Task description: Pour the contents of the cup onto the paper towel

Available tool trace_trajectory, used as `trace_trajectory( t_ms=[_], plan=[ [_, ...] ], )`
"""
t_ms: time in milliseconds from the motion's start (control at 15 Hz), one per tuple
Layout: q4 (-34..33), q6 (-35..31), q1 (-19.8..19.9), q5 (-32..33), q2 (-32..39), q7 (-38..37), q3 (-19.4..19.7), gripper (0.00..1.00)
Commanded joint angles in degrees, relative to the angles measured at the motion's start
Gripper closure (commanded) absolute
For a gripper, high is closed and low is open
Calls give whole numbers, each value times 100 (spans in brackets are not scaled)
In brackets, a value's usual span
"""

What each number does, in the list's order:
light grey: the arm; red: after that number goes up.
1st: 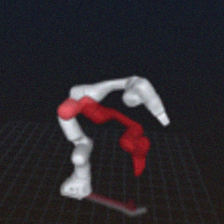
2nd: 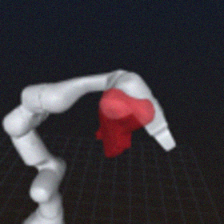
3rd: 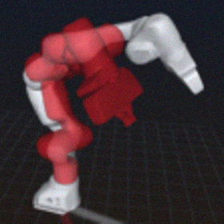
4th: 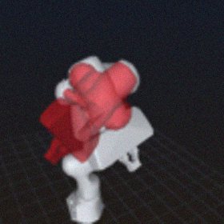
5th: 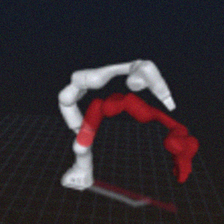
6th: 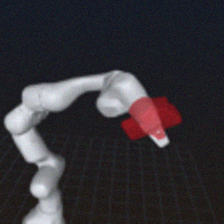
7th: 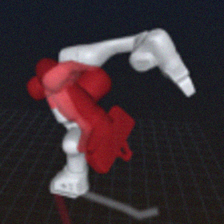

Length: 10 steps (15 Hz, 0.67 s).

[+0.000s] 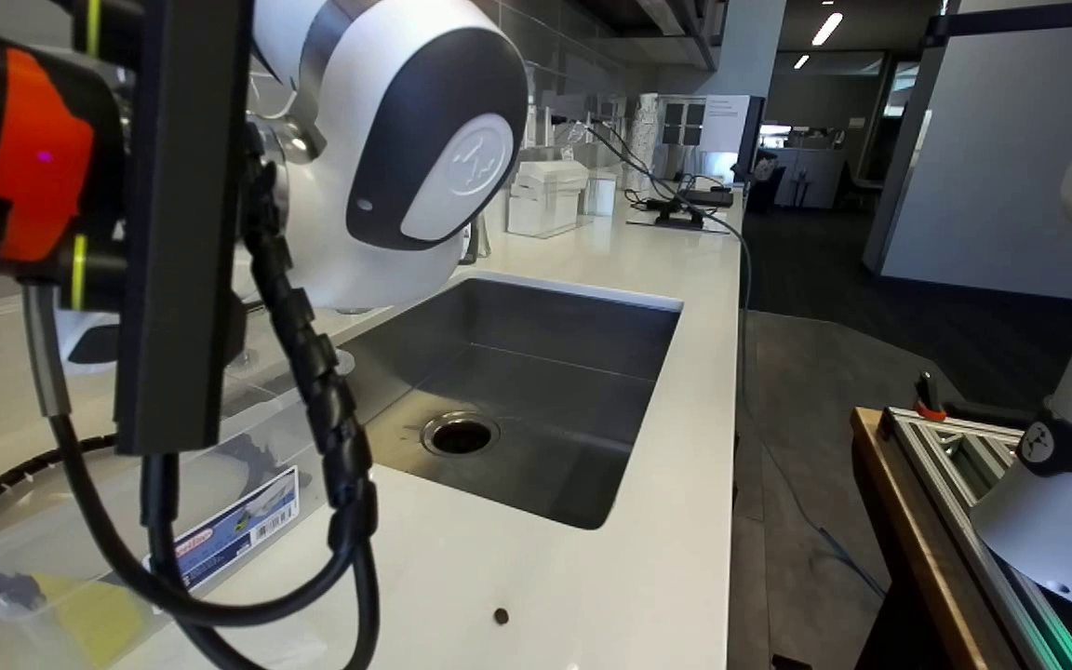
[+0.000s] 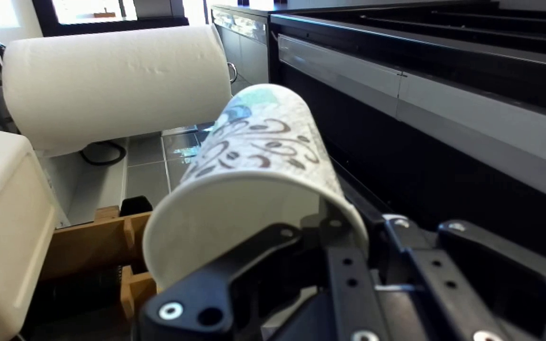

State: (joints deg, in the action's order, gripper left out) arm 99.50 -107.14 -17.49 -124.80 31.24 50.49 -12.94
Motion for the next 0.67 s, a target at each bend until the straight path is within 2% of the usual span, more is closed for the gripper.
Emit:
trace_trajectory(
  t_ms=[0, 133, 333, 600],
  plan=[
    [240, -68, -74, 86, -247, -156, 152, 98],
    [89, -412, -154, 349, -558, -780, 173, 98],
    [-148, -1332, -373, 1173, -1134, -1960, 195, 98],
    [-442, -2343, -524, 2668, -1746, -3720, 58, 98]
  ],
)
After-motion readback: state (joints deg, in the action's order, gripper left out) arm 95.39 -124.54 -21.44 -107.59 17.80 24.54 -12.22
